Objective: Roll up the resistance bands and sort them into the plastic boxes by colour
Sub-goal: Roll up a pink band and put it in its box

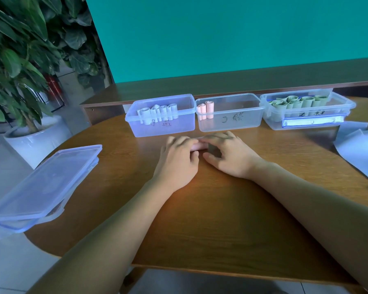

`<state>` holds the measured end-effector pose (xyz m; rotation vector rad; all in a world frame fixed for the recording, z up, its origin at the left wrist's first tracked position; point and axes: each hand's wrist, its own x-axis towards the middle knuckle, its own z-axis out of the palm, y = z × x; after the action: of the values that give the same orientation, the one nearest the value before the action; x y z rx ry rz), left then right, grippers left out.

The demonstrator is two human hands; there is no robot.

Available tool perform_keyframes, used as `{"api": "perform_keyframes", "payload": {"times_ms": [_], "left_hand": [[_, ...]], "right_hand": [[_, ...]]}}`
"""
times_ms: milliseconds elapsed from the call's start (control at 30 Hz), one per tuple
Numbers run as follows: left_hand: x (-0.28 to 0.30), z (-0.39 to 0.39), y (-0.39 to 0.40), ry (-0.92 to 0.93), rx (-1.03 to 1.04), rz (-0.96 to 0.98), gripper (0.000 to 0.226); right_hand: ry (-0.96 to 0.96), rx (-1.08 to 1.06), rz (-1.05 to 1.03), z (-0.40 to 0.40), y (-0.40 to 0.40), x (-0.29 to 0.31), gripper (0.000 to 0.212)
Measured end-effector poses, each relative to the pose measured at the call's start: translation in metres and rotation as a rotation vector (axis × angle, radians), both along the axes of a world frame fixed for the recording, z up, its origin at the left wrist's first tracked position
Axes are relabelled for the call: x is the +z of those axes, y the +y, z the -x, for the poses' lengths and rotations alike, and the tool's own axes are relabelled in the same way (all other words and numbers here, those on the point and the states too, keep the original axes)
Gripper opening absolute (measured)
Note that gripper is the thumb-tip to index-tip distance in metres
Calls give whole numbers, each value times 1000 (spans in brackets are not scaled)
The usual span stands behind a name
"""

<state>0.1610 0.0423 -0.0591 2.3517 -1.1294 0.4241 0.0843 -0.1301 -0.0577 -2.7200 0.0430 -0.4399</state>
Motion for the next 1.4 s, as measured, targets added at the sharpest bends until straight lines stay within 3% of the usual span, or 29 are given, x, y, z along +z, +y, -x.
{"api": "perform_keyframes", "payload": {"times_ms": [233,467,800,1100,1300,1400], "left_hand": [[3,-8,-9,84,83,-78,40],[2,-18,-11,26,43,6,31],[4,-37,-21,68,79,-83,37],[2,-67,-27,158,55,-73,37],[5,-66,-28,118,-23,6,27],[6,-61,-28,59,-68,2,25]], "right_hand": [[-45,9,-64,-7,-4,-1,46],[-32,-19,-13,-22,-9,-2,49],[35,-59,82,-43,-14,0,46],[-35,-27,-110,-59,-21,-1,20],[-102,15,-141,-55,-23,-2,24],[-195,27,-266,-49,-23,-2,25]]}}
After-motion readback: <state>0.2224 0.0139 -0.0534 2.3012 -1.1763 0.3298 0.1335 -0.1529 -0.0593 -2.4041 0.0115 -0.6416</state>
